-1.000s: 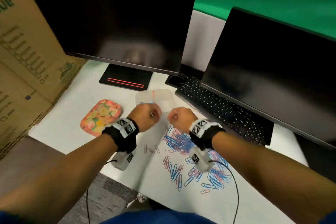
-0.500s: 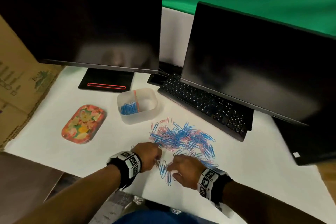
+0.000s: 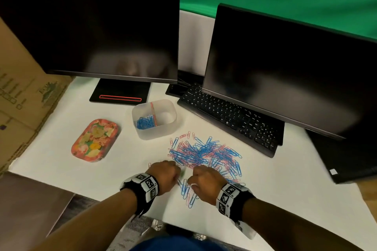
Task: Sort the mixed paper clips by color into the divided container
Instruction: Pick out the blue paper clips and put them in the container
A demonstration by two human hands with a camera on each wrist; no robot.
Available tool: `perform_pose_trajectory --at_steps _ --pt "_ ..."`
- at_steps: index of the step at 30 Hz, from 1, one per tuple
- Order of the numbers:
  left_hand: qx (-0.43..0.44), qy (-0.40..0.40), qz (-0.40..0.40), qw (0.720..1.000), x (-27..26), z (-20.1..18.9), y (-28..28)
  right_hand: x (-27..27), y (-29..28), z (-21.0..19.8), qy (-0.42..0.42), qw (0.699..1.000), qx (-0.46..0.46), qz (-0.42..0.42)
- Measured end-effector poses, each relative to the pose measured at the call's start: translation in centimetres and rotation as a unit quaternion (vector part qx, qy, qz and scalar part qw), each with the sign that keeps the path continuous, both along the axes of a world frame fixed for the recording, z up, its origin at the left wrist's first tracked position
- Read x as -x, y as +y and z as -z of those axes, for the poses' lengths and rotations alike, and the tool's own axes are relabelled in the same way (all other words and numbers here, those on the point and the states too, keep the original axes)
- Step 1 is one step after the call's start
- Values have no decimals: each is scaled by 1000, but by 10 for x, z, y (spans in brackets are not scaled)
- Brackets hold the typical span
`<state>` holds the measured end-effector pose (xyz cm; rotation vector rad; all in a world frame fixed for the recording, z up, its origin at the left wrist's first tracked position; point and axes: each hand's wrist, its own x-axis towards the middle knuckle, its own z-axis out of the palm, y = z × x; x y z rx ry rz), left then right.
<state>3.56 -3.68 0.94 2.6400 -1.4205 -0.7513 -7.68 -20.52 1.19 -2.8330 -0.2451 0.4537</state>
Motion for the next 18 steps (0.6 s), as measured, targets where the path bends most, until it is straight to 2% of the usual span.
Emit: perform_pose_trajectory --at_steps 11,16,18 --pt "-25 -12 -51 998 -18 -4 16 -9 -22 3 -11 993 82 87" --pt "-35 -1 -38 999 -21 -7 16 -9 -8 2 -18 1000 0 25" --pt "-61 -16 -16 998 -21 -9 17 -9 -3 4 -20 1000 7 8"
